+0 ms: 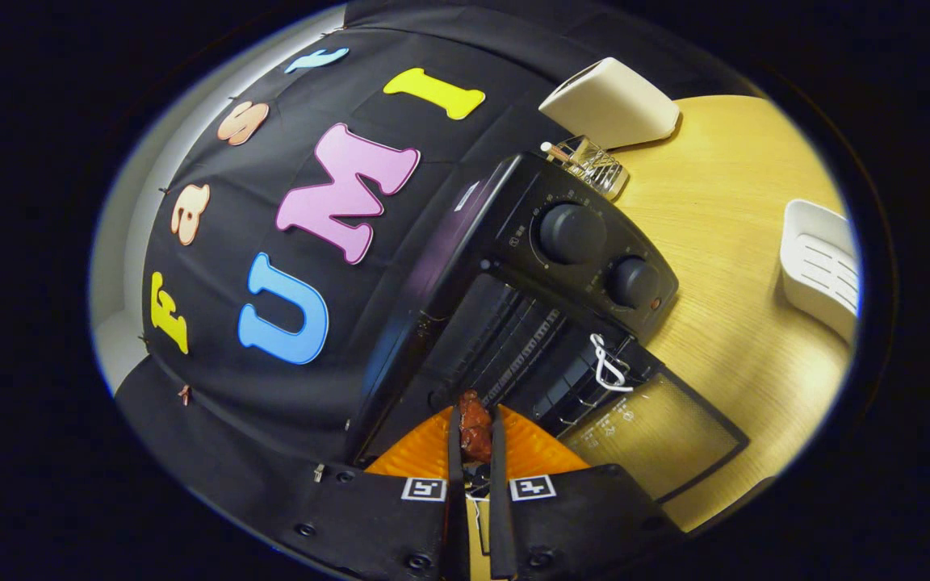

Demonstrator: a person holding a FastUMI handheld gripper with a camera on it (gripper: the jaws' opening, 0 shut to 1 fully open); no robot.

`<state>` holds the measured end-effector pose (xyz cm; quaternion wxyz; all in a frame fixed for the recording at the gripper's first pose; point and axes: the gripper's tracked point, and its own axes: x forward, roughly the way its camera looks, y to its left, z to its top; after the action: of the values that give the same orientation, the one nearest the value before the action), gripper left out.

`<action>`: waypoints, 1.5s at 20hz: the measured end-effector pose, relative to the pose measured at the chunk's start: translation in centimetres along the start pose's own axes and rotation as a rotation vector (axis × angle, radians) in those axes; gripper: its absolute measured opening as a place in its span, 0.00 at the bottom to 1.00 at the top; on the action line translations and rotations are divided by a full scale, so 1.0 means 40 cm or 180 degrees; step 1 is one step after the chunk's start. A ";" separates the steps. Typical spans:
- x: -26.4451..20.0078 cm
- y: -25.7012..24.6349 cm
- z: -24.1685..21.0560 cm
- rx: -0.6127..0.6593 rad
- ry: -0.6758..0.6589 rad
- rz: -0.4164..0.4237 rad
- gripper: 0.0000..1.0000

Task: Open the toaster oven, put the food inside, and close the toaster oven door.

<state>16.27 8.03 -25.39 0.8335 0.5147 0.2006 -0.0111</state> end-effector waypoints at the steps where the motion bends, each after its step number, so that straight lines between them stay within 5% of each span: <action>1: 0.022 -0.008 0.002 0.0034 -0.0040 -0.0012 0.14; 12: 0.076 -0.046 0.041 -0.0494 -0.0232 -0.0245 0.19; 14: 0.063 -0.062 0.051 -0.0848 -0.0254 -0.0320 0.27; 18: 0.036 -0.063 0.043 -0.1233 -0.0196 -0.0247 0.61; 19: 0.029 -0.061 0.037 -0.1304 -0.0170 -0.0235 0.81; 21: 0.004 -0.059 0.031 -0.1499 -0.0136 -0.0252 0.93; 30: -0.183 -0.106 -0.012 -0.2778 0.0259 -0.0535 0.98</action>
<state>8.45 5.06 -26.67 0.9603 0.0967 0.2602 0.0271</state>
